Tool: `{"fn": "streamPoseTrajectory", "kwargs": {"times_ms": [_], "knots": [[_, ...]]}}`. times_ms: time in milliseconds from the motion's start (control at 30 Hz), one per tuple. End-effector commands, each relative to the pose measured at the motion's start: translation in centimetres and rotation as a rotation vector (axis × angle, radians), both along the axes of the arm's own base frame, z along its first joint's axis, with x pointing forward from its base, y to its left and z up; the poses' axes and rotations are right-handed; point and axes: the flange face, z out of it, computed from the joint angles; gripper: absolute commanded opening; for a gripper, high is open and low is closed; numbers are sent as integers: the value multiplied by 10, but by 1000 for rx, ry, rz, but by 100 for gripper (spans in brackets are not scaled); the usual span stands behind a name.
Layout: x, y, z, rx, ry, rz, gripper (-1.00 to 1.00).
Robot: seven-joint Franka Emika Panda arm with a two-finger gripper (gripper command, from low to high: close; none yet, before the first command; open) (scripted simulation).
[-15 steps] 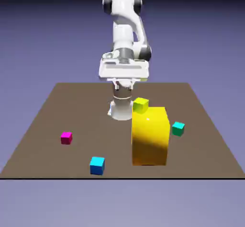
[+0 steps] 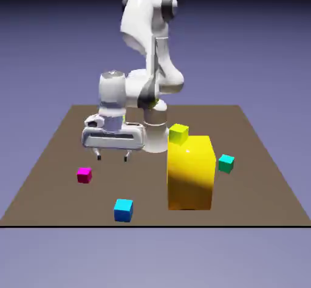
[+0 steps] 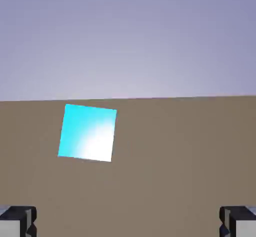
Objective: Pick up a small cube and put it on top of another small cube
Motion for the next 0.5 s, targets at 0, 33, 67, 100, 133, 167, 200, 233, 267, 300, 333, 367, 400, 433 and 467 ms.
{"fn": "streamPoseTrajectory", "kwargs": {"times_ms": [0,33,67,100,133,167,200,233,267,300,333,367,400,433,467], "knots": [[-3,-12,-12,5,50,-6,0],[-7,-24,-23,10,99,-14,0],[-12,-36,-34,16,149,-22,0],[-17,-48,-45,22,199,-30,0],[-23,-60,-55,29,248,-38,0],[-29,-72,-66,37,298,-46,0],[-36,-83,-76,45,347,-55,0],[-44,-95,-85,54,396,-64,0],[-53,-106,-94,63,445,-73,0],[-61,-117,-103,72,494,-82,0],[-71,-128,-111,83,543,-92,0],[-72,-130,-113,84,550,-94,0],[-72,-130,-113,84,550,-94,0],[-78,-129,-129,84,550,-93,0],[-84,-129,-145,84,550,-93,0]]}}
